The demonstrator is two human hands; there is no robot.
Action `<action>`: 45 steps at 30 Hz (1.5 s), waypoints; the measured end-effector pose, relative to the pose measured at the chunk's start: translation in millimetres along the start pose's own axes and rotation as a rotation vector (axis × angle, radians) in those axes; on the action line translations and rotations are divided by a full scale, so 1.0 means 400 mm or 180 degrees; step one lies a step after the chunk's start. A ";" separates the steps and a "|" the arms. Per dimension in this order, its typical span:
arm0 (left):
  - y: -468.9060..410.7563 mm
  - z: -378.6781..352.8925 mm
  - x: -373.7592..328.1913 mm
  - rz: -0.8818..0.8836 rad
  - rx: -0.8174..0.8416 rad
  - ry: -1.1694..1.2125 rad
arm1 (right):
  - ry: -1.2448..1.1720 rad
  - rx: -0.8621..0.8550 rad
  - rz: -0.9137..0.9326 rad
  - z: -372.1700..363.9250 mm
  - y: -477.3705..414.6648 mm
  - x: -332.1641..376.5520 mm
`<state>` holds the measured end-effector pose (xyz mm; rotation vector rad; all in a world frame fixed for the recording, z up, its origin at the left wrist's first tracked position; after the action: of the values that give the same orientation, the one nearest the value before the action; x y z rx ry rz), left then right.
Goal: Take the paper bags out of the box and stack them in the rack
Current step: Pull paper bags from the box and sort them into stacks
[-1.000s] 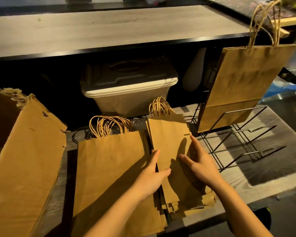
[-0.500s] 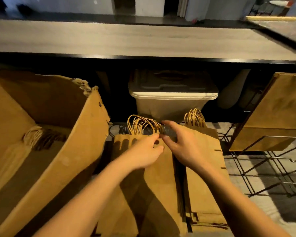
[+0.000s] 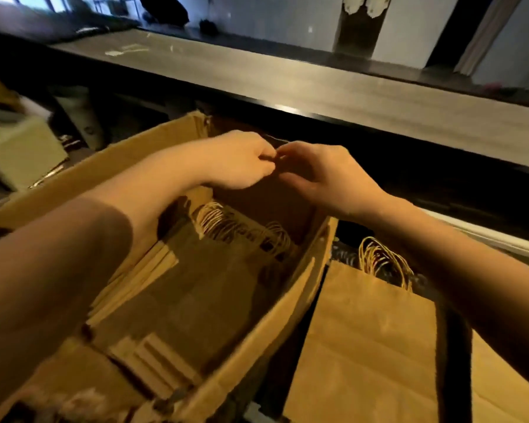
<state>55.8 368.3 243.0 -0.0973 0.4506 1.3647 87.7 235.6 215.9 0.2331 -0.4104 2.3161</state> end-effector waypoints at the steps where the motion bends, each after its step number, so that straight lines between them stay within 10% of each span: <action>1: 0.012 0.009 0.053 0.0088 -0.0076 0.0001 | 0.0150 0.0141 0.0057 -0.027 -0.041 0.026; 23: 0.055 -0.143 0.414 0.0679 0.0892 -0.0611 | 0.1937 0.3648 0.0836 -0.552 -0.069 0.062; 45: 0.032 -0.168 0.420 0.0540 0.1927 -0.0678 | 0.1976 0.3293 0.1070 -0.519 -0.122 0.109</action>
<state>48.8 503.9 122.9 0.5891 0.6832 1.3325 83.3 371.3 46.0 -0.0887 1.1515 2.5571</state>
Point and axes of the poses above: each hand's wrist, its own y-axis away from the middle knuckle, its own z-axis out of the back of the hand, x = y × z, the point moved 3 cm from there along -y, towards the middle knuckle, and after that the axes turned 6 degrees about x, right-handed, at the moved point
